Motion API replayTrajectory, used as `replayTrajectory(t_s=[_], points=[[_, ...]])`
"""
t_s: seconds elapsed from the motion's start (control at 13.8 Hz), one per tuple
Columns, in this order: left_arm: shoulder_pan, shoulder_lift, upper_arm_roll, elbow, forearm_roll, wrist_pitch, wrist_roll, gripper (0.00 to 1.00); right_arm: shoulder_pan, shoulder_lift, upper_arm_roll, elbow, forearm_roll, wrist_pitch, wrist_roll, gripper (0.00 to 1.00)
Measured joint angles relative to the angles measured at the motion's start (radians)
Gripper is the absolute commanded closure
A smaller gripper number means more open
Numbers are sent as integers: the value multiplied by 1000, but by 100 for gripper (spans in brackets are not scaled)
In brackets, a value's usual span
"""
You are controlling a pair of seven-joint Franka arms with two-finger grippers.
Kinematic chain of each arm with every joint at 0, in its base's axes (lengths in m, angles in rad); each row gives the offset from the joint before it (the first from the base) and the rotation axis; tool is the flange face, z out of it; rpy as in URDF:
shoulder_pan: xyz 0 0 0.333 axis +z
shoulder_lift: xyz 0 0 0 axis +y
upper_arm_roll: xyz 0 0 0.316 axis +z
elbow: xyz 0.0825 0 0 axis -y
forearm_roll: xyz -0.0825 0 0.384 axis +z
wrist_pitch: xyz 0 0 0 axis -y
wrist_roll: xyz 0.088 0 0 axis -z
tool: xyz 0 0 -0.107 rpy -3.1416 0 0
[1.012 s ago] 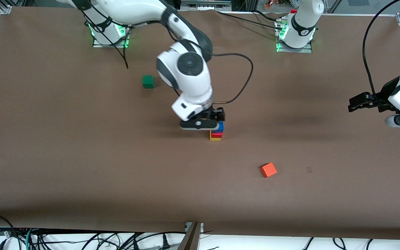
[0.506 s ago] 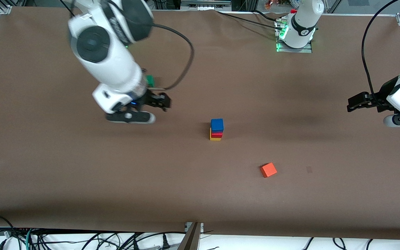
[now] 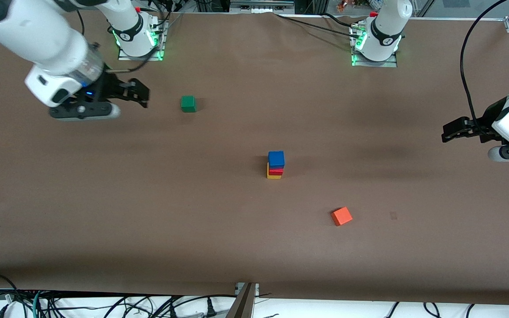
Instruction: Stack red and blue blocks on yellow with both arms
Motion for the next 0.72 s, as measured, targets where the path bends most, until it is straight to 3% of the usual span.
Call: replayTrajectory(t_s=[0.36, 0.72], points=[[0, 0, 0, 0, 0, 0, 0, 0, -165, -73, 85, -76, -9, 2, -120, 0], [0, 0, 0, 0, 0, 0, 0, 0, -189, -72, 105, -71, -47, 21, -133, 0]])
